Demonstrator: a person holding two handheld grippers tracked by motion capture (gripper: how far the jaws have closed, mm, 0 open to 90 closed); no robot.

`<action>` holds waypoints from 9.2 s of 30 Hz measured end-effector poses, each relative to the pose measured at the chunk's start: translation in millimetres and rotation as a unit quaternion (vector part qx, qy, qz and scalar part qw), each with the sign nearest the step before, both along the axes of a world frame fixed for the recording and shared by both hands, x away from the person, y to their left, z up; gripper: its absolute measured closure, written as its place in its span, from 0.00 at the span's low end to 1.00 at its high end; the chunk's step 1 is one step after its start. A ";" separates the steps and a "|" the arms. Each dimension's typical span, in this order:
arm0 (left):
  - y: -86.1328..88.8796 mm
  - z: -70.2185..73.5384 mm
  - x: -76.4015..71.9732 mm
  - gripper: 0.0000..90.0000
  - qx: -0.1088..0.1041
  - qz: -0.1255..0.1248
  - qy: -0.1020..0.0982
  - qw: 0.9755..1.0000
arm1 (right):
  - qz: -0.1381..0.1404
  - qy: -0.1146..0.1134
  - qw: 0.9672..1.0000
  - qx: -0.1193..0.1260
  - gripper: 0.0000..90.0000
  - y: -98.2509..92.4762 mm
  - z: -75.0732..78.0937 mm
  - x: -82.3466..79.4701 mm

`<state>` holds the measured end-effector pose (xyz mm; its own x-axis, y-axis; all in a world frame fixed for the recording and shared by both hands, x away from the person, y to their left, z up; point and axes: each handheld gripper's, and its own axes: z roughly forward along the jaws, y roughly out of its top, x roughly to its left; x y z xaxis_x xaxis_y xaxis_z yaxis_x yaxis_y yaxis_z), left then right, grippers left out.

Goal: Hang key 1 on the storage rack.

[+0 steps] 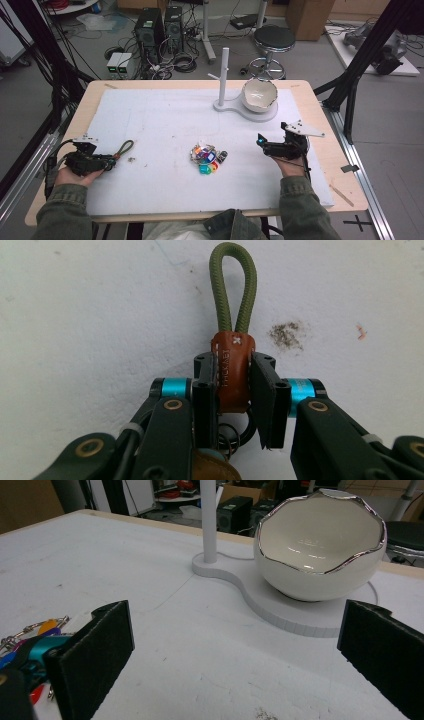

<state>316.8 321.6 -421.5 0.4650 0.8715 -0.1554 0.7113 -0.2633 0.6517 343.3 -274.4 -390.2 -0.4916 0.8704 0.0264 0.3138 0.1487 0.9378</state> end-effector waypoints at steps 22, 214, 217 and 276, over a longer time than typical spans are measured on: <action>-9.3 35.9 17.1 0.81 -0.022 0.025 -0.030 0.999 | 0.000 0.002 1.000 -0.002 0.01 0.8 -0.2 -0.3; -259.5 87.8 197.2 0.39 -0.055 -0.051 -0.083 0.994 | -0.002 0.014 1.000 -0.008 0.01 -7.5 -7.3 -1.7; -259.0 88.0 195.7 0.37 -0.058 -0.056 -0.080 0.994 | -0.002 0.014 1.000 -0.008 0.01 -7.5 -7.3 -1.7; -174.3 64.9 140.6 0.02 -0.026 0.007 -0.077 0.997 | -0.001 0.015 1.000 -0.009 0.01 -6.4 -7.8 -0.5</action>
<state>457.4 147.3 -356.6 0.4745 0.8709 -0.1282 0.6050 -0.2169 0.7661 342.8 -280.9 -398.0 -0.4895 0.8716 0.0259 0.3424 0.1649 0.9250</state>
